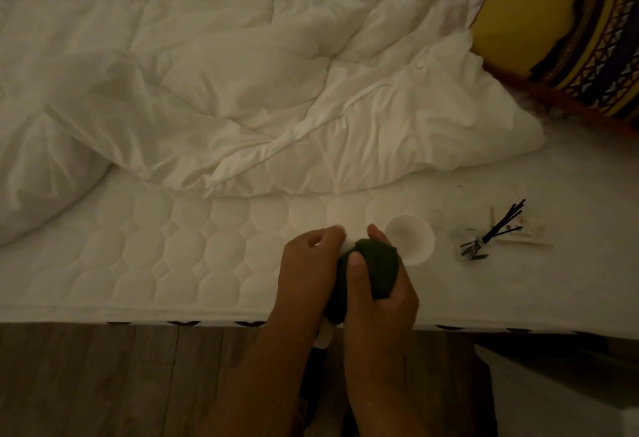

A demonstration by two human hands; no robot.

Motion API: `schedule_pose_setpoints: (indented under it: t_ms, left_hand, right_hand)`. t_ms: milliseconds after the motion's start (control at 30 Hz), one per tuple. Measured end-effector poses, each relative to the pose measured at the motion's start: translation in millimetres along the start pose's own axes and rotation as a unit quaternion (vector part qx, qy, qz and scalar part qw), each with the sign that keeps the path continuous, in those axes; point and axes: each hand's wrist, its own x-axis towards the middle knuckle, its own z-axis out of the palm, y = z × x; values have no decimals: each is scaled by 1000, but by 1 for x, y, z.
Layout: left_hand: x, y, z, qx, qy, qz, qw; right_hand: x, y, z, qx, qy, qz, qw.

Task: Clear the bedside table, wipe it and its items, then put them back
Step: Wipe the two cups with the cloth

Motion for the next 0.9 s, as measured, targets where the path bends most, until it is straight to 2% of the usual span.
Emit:
schedule_pose_setpoints:
  t_ms: [33, 67, 133, 200, 267, 333, 433, 500, 600, 700, 800, 900]
  left_hand:
    - [0, -5, 3, -13, 21, 3, 1000]
    - [2, -10, 6, 20, 41, 8, 999]
    - [11, -23, 6, 144, 70, 62, 985]
    - [24, -32, 0, 269, 71, 169, 946]
    - [39, -41, -6, 371, 39, 239, 896]
    - [53, -53, -11, 457, 8, 247, 855]
    - [63, -67, -18, 544, -36, 203, 814]
    - [66, -71, -19, 573, -51, 185, 797]
    - [65, -64, -15, 600, -31, 175, 780]
    - [62, -53, 8, 628, -26, 254, 735]
    - [60, -45, 56, 598, -129, 326, 720]
    - [67, -47, 92, 601, -215, 336, 692]
  right_hand:
    - [5, 2, 0, -22, 7, -4, 1000]
    - [9, 6, -2, -43, 16, 2, 999]
    - [13, 16, -6, -72, 21, 49, 996]
    - [12, 29, -11, -93, 10, 95, 991]
    - [13, 40, -16, -111, 16, 117, 987]
    - [18, 49, -24, -118, 26, 136, 983]
    - [25, 52, -36, -112, 14, 137, 984]
    - [31, 54, -48, -122, 5, 128, 984]
    - [41, 55, -71, -127, -6, 117, 985]
    - [50, 52, -91, -121, -7, 115, 986]
    - [57, 50, -106, -93, 7, 117, 989]
    - [64, 50, -119, -81, 13, 117, 990]
